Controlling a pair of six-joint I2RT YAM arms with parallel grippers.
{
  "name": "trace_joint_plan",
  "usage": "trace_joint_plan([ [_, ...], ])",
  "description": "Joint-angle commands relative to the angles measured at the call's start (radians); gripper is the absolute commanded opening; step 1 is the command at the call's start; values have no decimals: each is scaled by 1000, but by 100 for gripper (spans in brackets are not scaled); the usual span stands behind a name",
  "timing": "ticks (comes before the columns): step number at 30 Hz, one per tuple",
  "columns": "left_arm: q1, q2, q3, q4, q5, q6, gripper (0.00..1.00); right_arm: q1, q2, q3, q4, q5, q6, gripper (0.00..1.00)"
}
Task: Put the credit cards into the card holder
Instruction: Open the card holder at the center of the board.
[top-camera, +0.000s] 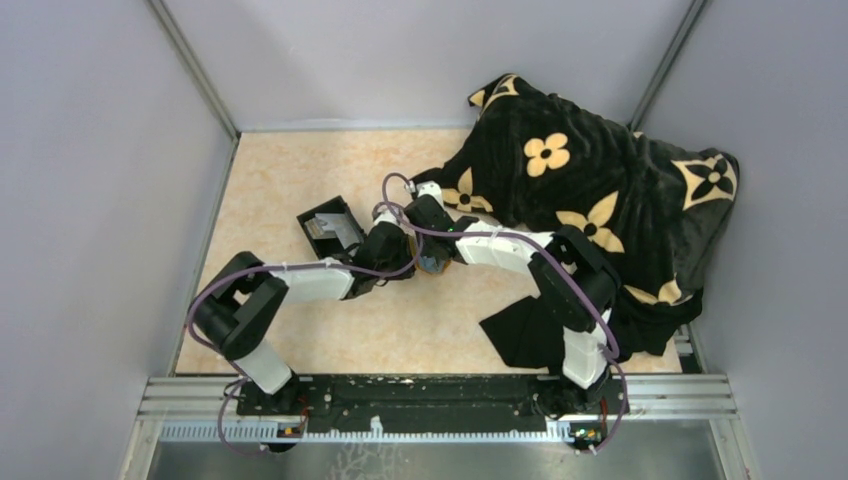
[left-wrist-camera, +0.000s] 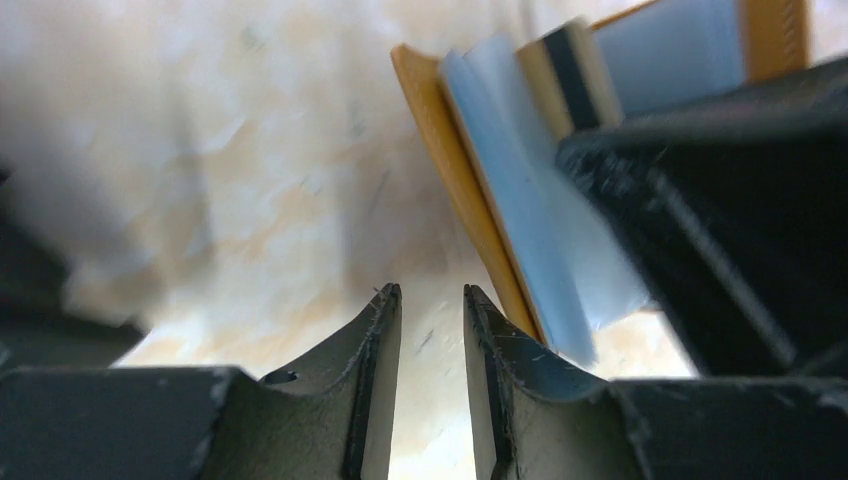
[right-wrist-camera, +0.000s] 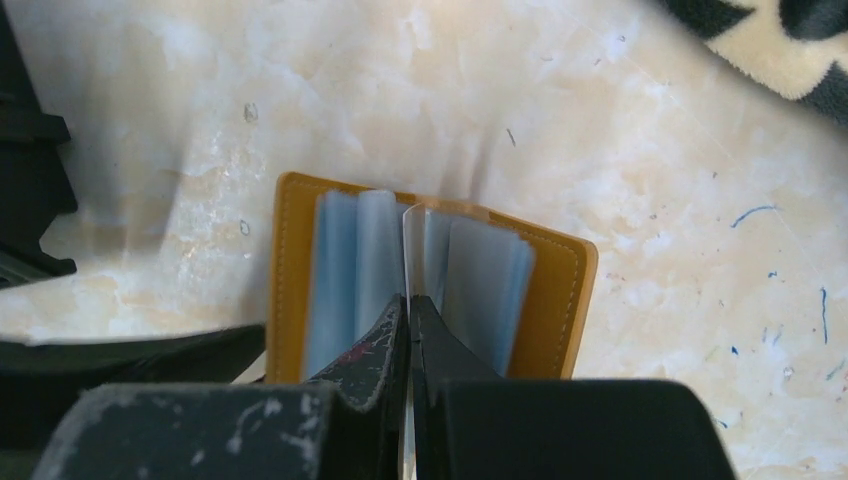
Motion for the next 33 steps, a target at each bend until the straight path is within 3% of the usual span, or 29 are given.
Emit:
trace_joint_plan([
  [1,-13,-128,-72,-180,-117,-51,36,33,72,40,-80,-1,10,0],
  [7,-13,-306,-138,-202,-176,-108,36,49,102,71,-114,38,8,0],
  [12,-13,-360,-156,-150,-161,-131,36,60,95,75,-125,47,11,0],
  [20,-12,-315,-157,-35,-88,-157,36,63,70,84,-137,45,15,0],
  [33,-14,-176,-81,13,-25,-165,35,62,58,71,-120,9,20,0],
])
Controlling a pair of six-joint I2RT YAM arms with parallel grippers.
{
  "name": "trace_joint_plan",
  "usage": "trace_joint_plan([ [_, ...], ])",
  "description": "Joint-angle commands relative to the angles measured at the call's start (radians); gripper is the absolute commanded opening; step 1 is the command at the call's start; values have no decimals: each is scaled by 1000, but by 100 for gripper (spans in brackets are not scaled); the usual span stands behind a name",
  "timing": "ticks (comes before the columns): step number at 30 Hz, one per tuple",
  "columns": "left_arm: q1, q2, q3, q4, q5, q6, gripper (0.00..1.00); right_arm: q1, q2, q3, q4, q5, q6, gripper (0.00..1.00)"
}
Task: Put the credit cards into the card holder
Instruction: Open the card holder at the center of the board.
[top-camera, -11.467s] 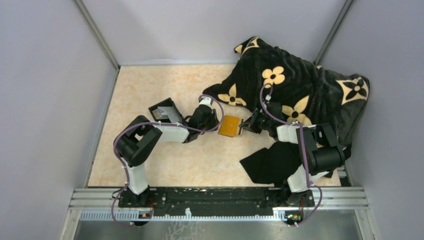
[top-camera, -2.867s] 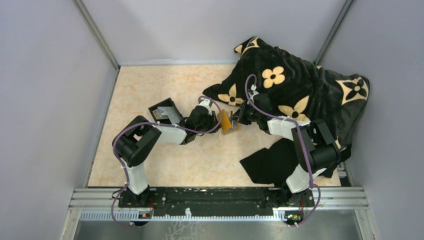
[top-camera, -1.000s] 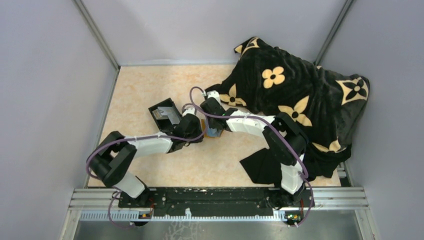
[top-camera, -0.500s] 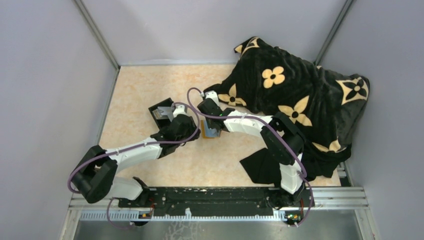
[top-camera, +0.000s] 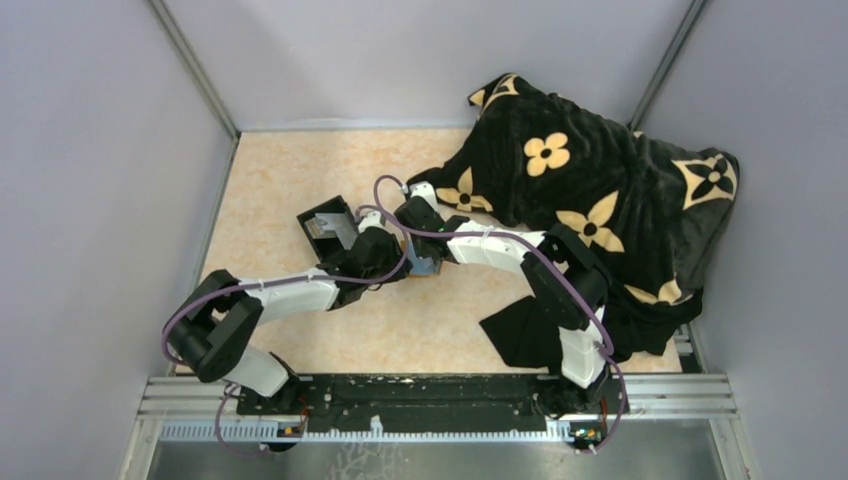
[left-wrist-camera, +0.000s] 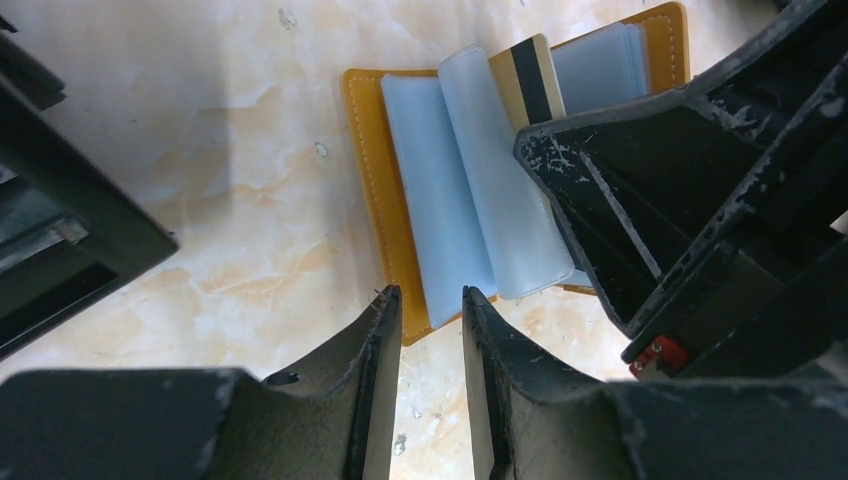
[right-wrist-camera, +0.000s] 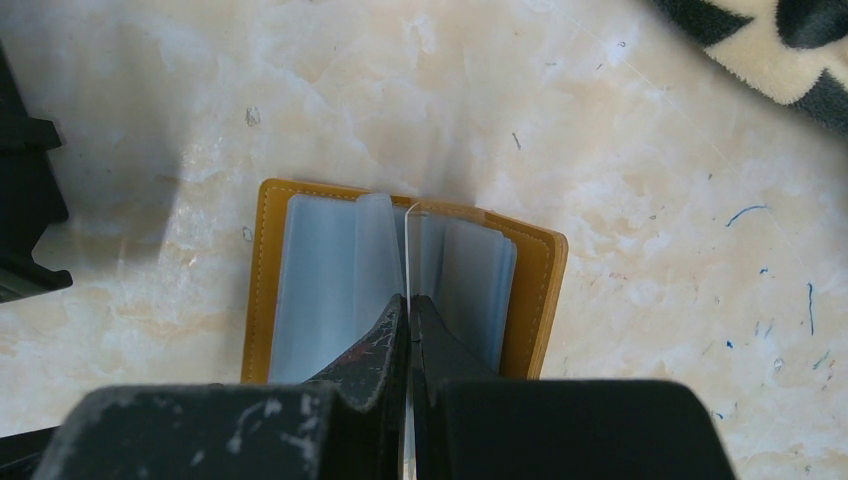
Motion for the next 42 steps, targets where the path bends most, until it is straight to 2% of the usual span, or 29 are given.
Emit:
trace_joint_plan([
  [1,-4,30,48,52,35,-15,35,23,6,-5,-57,-67,18,0],
  [9,-6,145,132,-50,42,-20,33,21,-7,-12,-44,-94,18,0],
  [19,-15,235,167,-145,-2,-57,31,14,-50,-29,-28,-103,28,0],
  [42,-26,233,153,-212,-54,-92,29,-78,-190,-141,58,-162,81,3],
])
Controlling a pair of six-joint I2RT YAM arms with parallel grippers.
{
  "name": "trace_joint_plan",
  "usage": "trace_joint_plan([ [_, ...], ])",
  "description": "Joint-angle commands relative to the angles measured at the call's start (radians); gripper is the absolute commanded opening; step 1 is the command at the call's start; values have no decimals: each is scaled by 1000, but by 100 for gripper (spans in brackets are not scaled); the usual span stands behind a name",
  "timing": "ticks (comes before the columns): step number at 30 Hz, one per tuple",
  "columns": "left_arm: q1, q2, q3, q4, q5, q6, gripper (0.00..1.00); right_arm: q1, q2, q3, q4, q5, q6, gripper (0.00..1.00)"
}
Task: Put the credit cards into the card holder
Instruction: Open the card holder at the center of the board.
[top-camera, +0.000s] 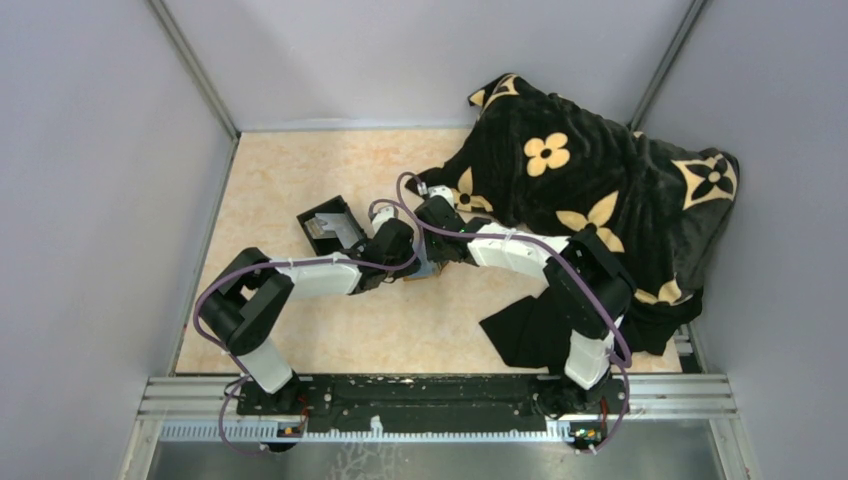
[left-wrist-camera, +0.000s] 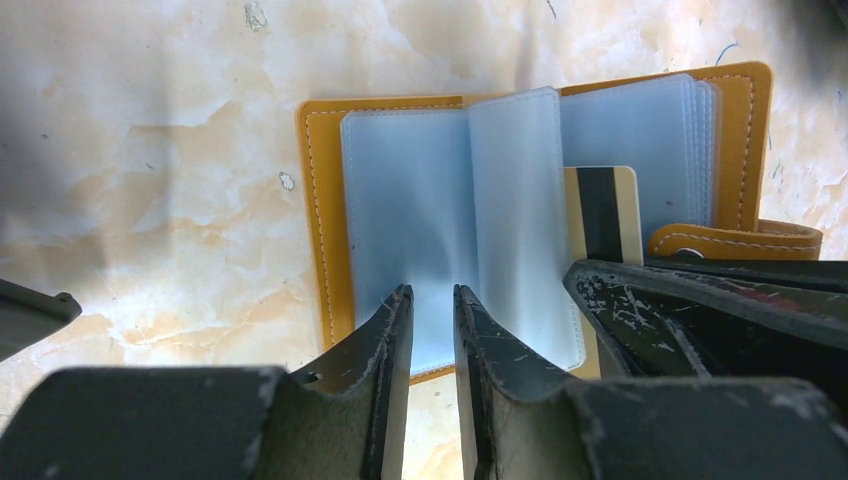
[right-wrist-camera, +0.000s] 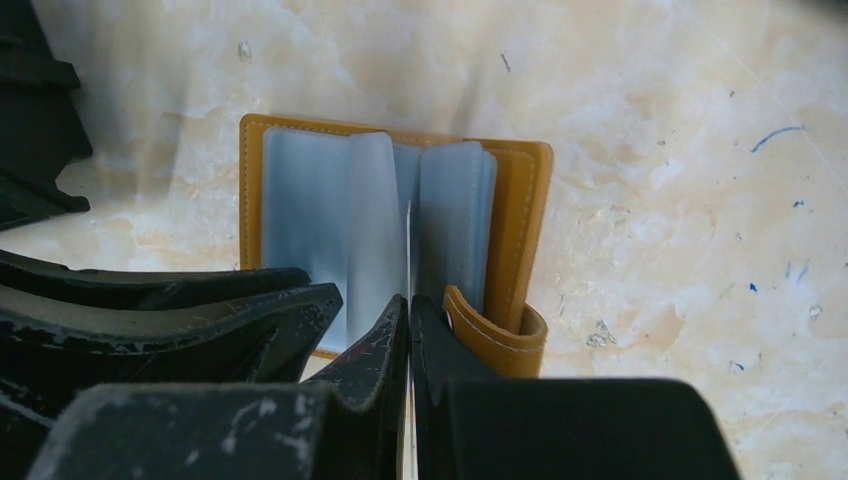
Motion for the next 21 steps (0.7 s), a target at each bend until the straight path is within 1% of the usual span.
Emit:
trace_joint_plan([
  [1,-5,34,-21,-115,-19,3,29,-24,-77,-19,48,-30,22,3],
  [11,-6,39,-19,-119,-22,5,29,-30,-118,-42,88,-74,31,3],
  [21,-6,35,-14,-129,-29,16,29,-29,-127,-43,69,-114,-1,2],
])
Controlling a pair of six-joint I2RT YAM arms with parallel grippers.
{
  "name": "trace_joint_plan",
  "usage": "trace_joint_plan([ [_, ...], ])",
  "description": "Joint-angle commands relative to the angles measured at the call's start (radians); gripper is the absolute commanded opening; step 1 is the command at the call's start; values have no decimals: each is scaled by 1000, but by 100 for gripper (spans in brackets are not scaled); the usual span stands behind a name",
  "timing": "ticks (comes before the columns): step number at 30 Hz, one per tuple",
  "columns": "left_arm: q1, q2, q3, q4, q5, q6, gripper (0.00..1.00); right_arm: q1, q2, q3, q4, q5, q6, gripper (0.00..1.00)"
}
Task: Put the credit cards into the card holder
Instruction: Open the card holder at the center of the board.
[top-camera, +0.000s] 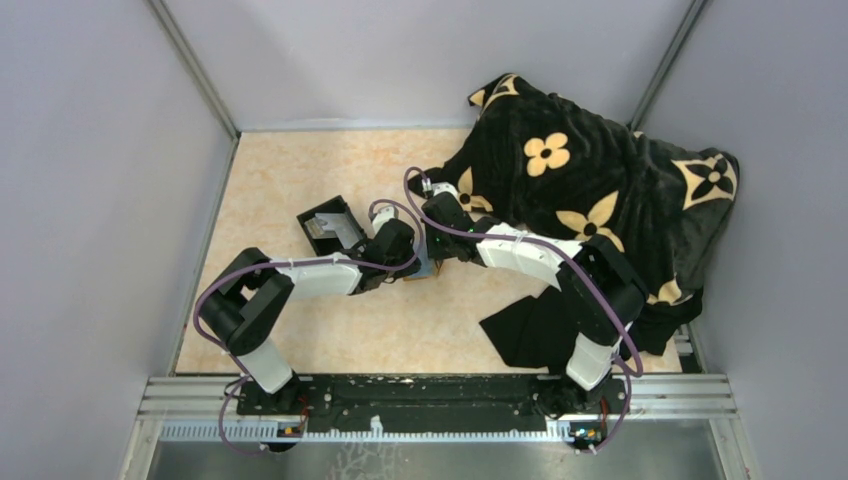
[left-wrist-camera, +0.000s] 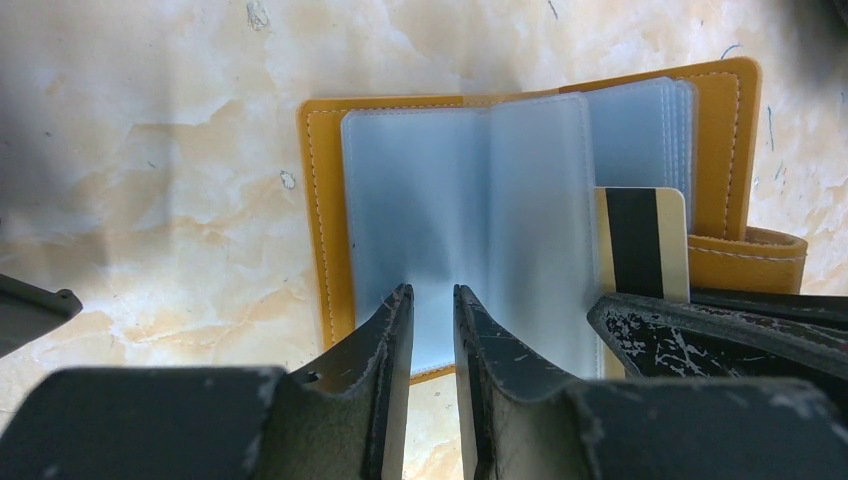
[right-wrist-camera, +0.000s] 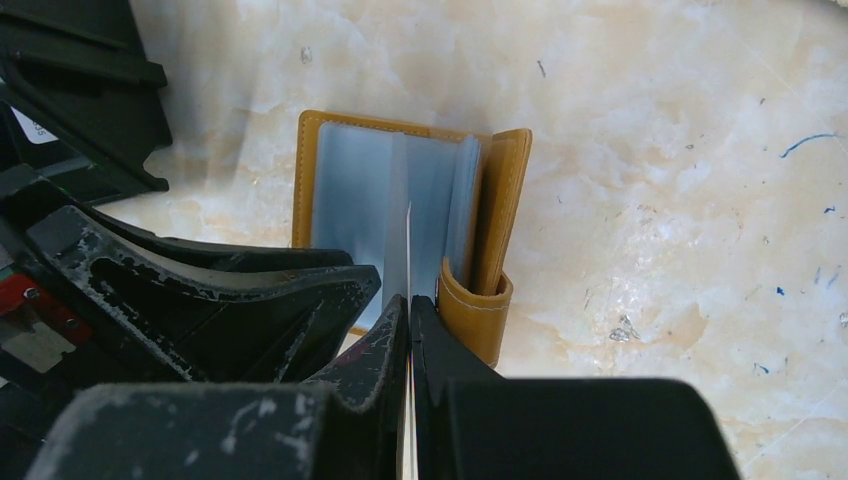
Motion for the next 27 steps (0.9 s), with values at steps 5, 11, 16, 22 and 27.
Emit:
trace_joint_plan([
  [5,-2,31,-20,-125,-19,17,29,-5,-68,-11,28,-38,-22,1],
  [11,-2,32,-26,-125,-21,18,29,-6,-67,-9,33,-52,-25,1],
  [16,-1,29,-25,-129,-22,22,29,-5,-57,0,35,-64,-32,0],
  [22,-2,19,-28,-142,-25,26,29,-6,-29,19,28,-71,-45,0],
  [27,-2,-21,-36,-171,-34,32,29,-6,-2,26,32,-79,-51,0],
])
